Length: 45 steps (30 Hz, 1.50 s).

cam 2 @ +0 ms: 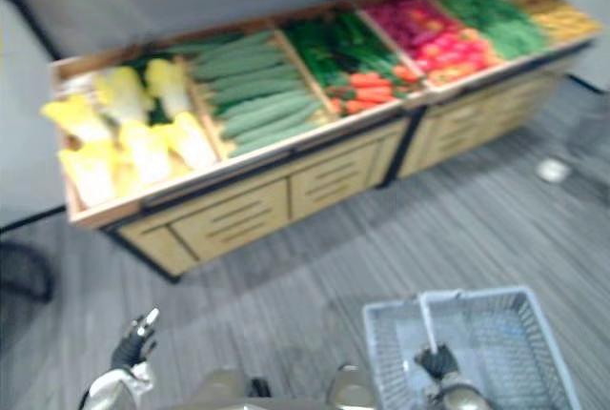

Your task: Pick vegetable in the basket

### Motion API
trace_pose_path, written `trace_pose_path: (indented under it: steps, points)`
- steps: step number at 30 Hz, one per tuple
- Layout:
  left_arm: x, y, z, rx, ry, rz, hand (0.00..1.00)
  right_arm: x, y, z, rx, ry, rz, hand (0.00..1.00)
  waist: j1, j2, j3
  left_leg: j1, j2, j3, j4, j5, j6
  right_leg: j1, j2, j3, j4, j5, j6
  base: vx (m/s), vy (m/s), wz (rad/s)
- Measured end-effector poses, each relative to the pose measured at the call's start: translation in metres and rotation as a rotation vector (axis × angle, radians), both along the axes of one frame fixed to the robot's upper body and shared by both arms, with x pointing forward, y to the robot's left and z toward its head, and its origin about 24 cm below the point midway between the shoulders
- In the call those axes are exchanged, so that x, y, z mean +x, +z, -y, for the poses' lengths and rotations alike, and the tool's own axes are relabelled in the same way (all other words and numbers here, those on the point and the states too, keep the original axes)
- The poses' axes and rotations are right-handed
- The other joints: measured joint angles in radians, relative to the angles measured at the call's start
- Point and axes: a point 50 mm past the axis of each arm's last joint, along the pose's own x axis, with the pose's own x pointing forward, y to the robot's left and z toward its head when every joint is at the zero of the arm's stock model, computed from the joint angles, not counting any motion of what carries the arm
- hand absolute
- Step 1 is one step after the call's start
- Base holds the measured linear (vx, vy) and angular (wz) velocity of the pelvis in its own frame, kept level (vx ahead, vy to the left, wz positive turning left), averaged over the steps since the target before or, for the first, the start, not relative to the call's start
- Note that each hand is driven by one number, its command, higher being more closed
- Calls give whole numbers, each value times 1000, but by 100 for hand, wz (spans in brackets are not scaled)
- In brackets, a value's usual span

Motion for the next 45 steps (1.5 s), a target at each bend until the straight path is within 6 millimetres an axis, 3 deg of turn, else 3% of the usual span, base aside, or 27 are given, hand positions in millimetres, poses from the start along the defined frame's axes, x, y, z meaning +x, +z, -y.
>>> trace_pose_path:
  steps: [2,4,8,10,12,13,14,15,16,18,19,21,23,24,25,27,28,29,30,32,33,34,35,36,38,40,45]
  points:
    - [-4,-1,0,1,5,-7,0,17,9,6,-14,27,51,100,23,-9,-4,24,-31,4,-101,71,0,13,-19,-40,-6,-6,2,107,-117,54]
    - [0,1,-1,-10,28,22,0,24,11,3,5,41,73,100,21,-16,-12,20,-57,-28,-158,110,-1,15,-32,-81,-10,-6,2,92,-45,50]
    - [7,4,-2,1,-15,40,0,23,8,-1,25,46,68,100,20,-41,-24,51,-109,-92,-282,181,-3,19,-66,-149,32,-7,3,63,0,62]
    - [17,8,-1,8,-82,59,0,18,5,1,30,20,38,100,18,-46,-27,107,-140,-121,-359,182,-2,-50,-154,-119,301,-7,4,-25,77,65]
    - [24,16,-10,57,-149,76,0,6,-3,-3,69,-24,5,100,14,-86,-34,131,-172,-177,-364,181,10,-130,-219,-29,522,55,-43,48,36,98]
    - [29,22,-15,85,-180,91,0,-4,-8,-7,103,-68,-13,100,-3,-89,-33,151,-169,-229,-364,181,24,-171,-213,37,621,154,-41,97,6,113]
    - [31,25,-17,95,-192,99,0,-8,-11,-9,122,-87,-21,100,-11,-80,-30,155,-160,-252,-363,180,32,-190,-191,71,649,139,-35,131,-8,106]
    - [36,29,-18,105,-203,117,0,-14,-16,-17,160,-116,-33,100,-16,-81,-30,157,-138,-284,-359,178,38,-201,-143,87,614,32,-28,95,-30,79]
    - [41,34,-21,121,-216,134,0,-16,-20,-25,186,-123,-42,100,-18,-80,-30,157,-118,-295,-364,178,38,-208,-87,88,493,-14,-30,135,-55,62]
    - [46,37,-19,126,-230,157,0,-16,-22,-31,198,-112,-49,100,-17,-81,-30,154,-107,-287,-369,179,35,-199,-21,83,278,-12,-26,120,-93,12]
    - [51,41,-17,126,-252,178,0,-15,-22,-33,202,-103,-45,100,-19,-92,-37,144,-123,-281,-368,181,17,-182,17,95,82,38,-45,129,-129,-2]
    - [61,45,-14,126,-267,203,0,-22,-23,-31,198,-108,-57,100,-30,-123,-49,138,-163,-287,-369,171,5,-143,21,122,-27,110,-69,171,-167,2]
    - [65,41,2,93,-312,216,0,-23,-20,-18,155,-127,-62,100,-41,-49,-52,144,-126,-265,-356,129,-14,-117,59,127,-73,125,-71,192,-60,-12]
    - [66,41,4,94,-324,226,0,-26,-20,-17,156,-144,-62,100,-41,-43,-49,146,-112,-243,-341,116,-16,-106,68,126,-83,122,-75,227,-64,-2]
    - [72,44,9,93,-342,259,0,-31,-21,-18,166,-158,-70,100,-41,-13,-53,148,-67,-194,-279,84,-51,-77,86,124,-88,82,-84,222,-110,4]
    - [70,45,15,77,-320,294,0,-43,-26,-24,182,-158,-115,100,-35,-17,-44,74,1,-136,15,37,-46,-35,96,127,-93,44,-73,129,-116,2]
    - [69,46,20,65,-312,313,0,-46,-28,-29,185,-127,-132,100,-32,-18,-42,-59,84,-128,321,95,4,-14,110,134,-97,37,-84,94,-127,-37]
    - [64,43,25,50,-308,310,0,-42,-27,-31,180,-88,-128,100,-23,-15,-31,-174,139,-171,533,147,9,-2,132,159,-100,30,-96,109,-94,-58]
    - [60,41,27,41,-306,296,0,-39,-26,-32,178,-78,-123,100,-21,-9,-29,-201,149,-192,559,122,-1,1,142,180,-97,27,-99,153,-3,-94]
    - [53,33,29,22,-296,259,0,-28,-24,-32,164,-42,-97,100,-4,-3,-21,-209,140,-197,440,72,-8,3,146,253,-98,28,-100,147,55,-107]
    - [52,32,29,23,-291,255,0,-21,-22,-32,153,-26,-80,100,-5,-2,-21,-184,112,-199,238,72,-17,-4,140,294,-97,27,-99,150,141,-104]
    - [54,34,29,31,-282,263,0,-19,-20,-29,146,-16,-71,100,-11,6,-21,-151,89,-203,34,104,-17,-11,141,321,-95,23,-91,142,171,-93]
    - [56,34,29,35,-278,268,0,-19,-19,-27,141,-9,-66,100,-12,13,-24,-139,84,-204,-44,125,-15,-17,145,336,-89,18,-83,141,226,-80]
    - [58,36,29,40,-267,277,0,-17,-15,-20,117,18,-64,100,-13,45,-28,-126,86,-214,-130,142,-21,-24,166,363,-72,4,-60,179,263,-75]
    - [60,37,26,49,-236,278,0,-21,-15,-17,104,29,-82,100,-21,43,-30,-120,63,-216,-111,168,-46,-14,151,393,-60,-7,-37,220,284,-44]
    - [73,42,27,59,-243,307,0,-27,-16,-17,111,35,-99,100,-39,8,-34,-116,-4,-200,-129,149,-21,-21,80,393,-49,-31,-2,222,275,10]
    - [85,54,18,159,-231,324,0,-32,-20,-18,100,24,-127,100,-34,-14,-29,-26,-108,-172,-199,128,7,-27,-26,359,54,-66,38,178,161,1]
